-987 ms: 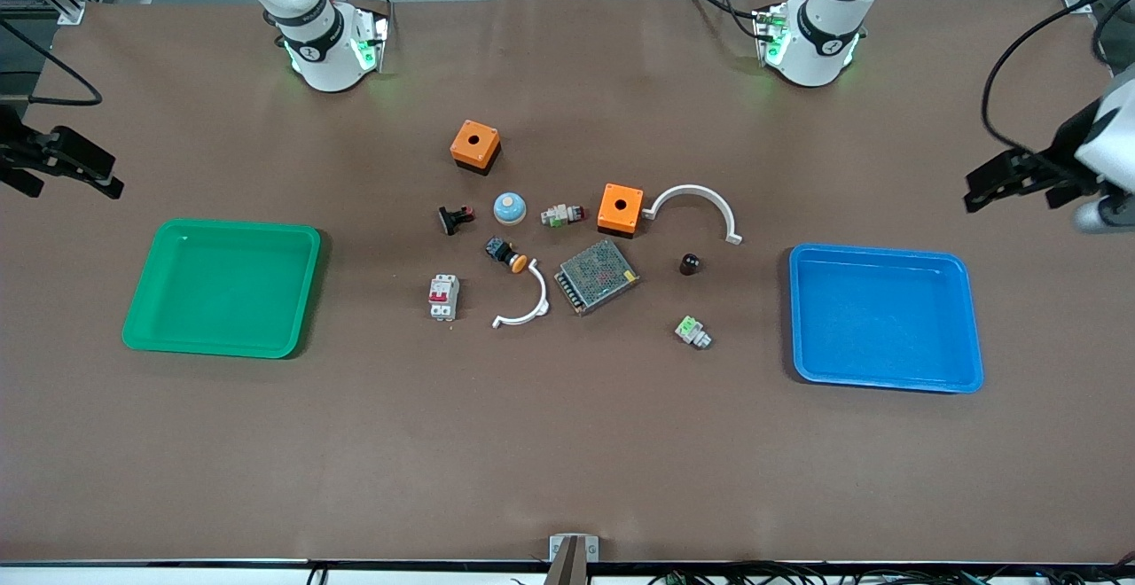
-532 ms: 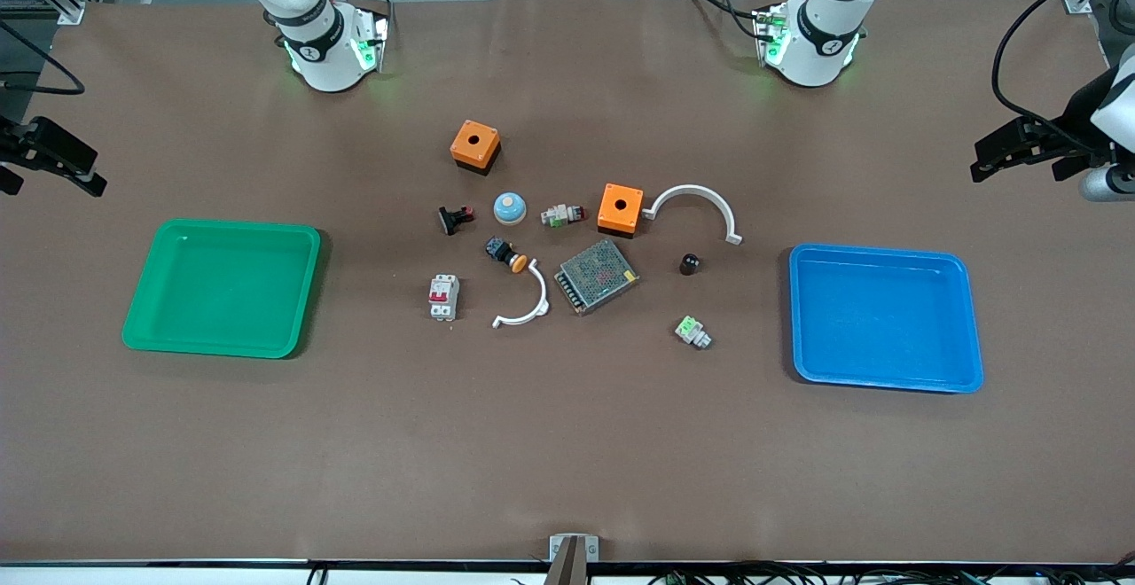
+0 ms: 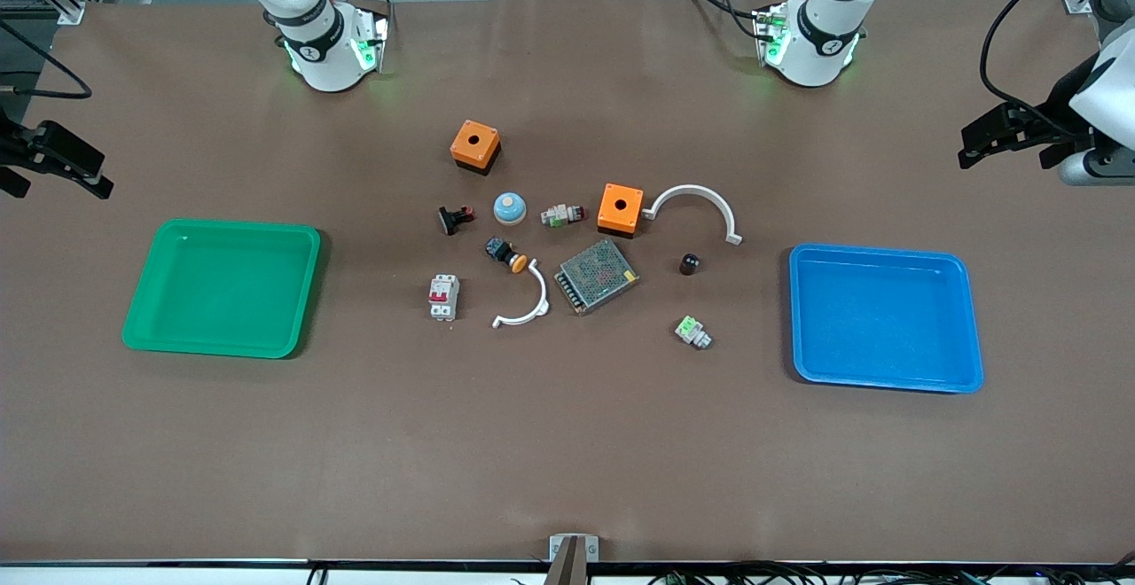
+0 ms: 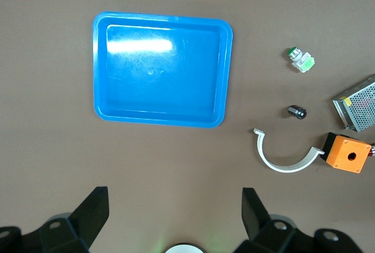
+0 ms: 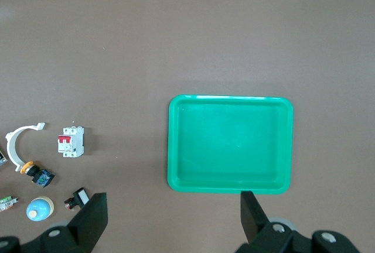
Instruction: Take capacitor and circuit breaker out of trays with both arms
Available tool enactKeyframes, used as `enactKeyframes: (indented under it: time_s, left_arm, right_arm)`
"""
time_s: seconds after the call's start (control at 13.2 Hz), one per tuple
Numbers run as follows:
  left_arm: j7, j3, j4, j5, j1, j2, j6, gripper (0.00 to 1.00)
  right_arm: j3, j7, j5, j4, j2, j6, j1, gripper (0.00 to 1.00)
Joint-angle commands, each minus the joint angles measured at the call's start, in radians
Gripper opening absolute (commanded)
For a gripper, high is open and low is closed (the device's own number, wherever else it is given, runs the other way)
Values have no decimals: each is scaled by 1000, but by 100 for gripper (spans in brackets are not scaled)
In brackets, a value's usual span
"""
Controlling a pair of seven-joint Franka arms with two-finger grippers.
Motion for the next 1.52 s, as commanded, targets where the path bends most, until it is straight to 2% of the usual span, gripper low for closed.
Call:
enactKeyframes:
  time_s: [0.0, 0.46, 0.68, 1.44]
  left_arm:
    - [16, 12, -27, -13, -8, -28, 11, 100]
    - [17, 5, -39, -11, 5, -30, 19, 100]
    - [19, -37, -56, -11, 39, -42, 34, 100]
    - [20, -37, -42, -8, 36, -33, 35, 100]
  right_arm:
    - [4, -6, 1, 16, 7, -14, -5, 100]
    - [6, -6, 1, 17, 10, -11, -2, 100]
    - [6, -6, -1, 17, 10, -8, -2, 100]
    - [7, -4, 1, 18, 10, -9, 1, 100]
